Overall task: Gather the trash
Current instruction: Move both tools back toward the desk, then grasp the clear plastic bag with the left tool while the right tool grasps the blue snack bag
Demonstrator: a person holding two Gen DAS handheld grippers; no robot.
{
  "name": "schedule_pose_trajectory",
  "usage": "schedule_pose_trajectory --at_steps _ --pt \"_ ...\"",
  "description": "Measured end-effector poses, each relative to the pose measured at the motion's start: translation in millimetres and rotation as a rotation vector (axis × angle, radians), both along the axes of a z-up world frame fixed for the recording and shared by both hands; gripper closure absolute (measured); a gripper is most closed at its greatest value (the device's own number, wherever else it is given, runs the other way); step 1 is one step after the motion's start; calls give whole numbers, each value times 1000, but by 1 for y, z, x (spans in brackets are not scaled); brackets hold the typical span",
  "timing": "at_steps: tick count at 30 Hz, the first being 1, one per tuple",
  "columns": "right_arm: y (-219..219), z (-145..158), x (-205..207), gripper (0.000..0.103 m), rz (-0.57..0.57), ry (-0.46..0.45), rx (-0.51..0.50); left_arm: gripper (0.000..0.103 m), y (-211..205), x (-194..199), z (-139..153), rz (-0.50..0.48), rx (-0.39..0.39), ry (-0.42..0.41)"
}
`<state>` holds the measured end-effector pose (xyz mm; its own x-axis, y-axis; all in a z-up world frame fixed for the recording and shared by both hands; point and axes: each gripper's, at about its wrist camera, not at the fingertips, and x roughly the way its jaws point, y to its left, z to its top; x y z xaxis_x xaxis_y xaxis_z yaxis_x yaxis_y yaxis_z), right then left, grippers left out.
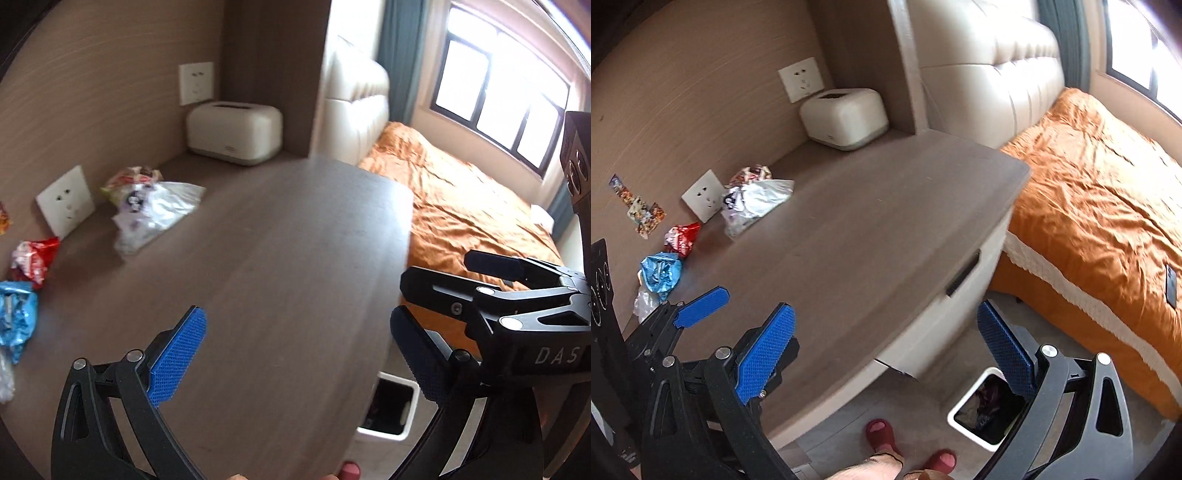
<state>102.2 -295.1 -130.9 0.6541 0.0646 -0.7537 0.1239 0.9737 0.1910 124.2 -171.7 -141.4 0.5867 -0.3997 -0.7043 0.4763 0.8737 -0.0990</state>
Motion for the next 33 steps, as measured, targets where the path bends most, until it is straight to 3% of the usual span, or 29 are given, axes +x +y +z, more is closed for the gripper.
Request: schedule_pose_trajectory --at_steps 7,14,19,26,30,32,33 --pt "82 15 51 5 197 -41 -18 5 104 23 16 273 43 -75" --pt "170 6 87 5 384 -33 -10 5 193 28 17 517 117 -134" --pt "233 -7 109 5 506 -12 0 5 253 28 6 637 162 -113" --pt "309 -23 141 5 613 33 23 5 303 41 -12 671 151 -50" --pt "338 -37 158 5 631 72 14 6 322 53 -25 652 79 -1" --pt "348 -48 167 5 621 108 10 11 328 56 -33 645 58 24" --pt "353 -55 172 5 618 130 12 24 330 56 -36 639 47 37"
